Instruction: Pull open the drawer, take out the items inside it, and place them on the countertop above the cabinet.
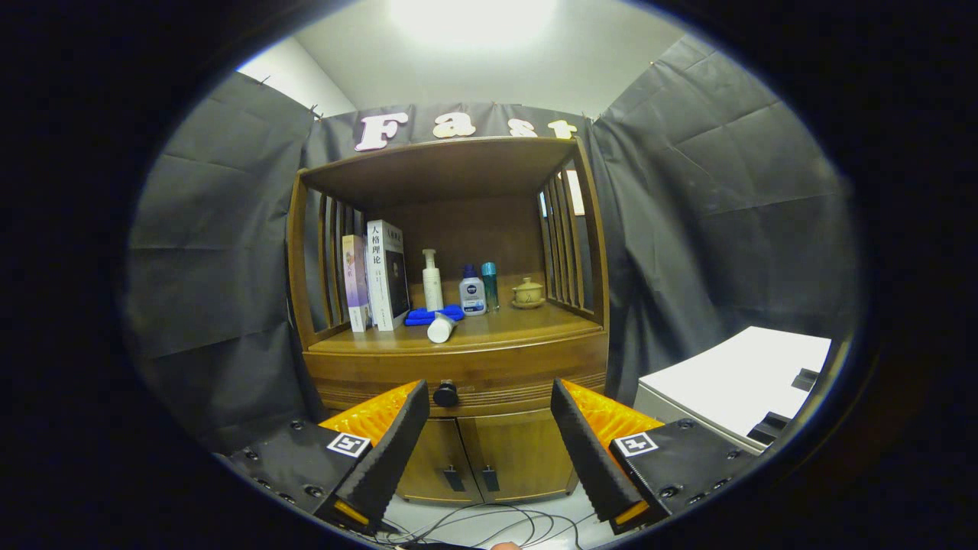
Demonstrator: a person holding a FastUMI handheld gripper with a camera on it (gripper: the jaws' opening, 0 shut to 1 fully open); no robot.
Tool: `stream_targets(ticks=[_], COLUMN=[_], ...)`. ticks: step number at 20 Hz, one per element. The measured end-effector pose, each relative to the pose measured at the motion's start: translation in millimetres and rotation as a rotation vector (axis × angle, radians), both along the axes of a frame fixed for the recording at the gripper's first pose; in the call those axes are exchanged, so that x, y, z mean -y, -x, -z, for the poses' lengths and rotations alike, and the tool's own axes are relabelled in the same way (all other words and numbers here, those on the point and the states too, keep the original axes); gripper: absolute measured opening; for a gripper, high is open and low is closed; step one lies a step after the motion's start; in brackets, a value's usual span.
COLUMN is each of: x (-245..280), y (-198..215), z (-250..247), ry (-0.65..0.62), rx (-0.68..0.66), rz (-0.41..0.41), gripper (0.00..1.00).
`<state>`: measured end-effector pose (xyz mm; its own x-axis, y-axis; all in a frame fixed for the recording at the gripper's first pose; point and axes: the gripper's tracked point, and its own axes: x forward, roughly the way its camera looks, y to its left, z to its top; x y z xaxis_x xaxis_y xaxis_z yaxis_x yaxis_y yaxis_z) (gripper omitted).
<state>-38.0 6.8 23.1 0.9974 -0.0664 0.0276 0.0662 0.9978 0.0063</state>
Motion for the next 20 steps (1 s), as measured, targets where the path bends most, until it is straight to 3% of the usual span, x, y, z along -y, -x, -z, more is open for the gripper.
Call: stream_targets(ticks=[20], x=[-18.5], y=[1.8], z=[3.8], ry=[0.019], rx=[-0.001], rz=[-0.060], gripper=[1.00])
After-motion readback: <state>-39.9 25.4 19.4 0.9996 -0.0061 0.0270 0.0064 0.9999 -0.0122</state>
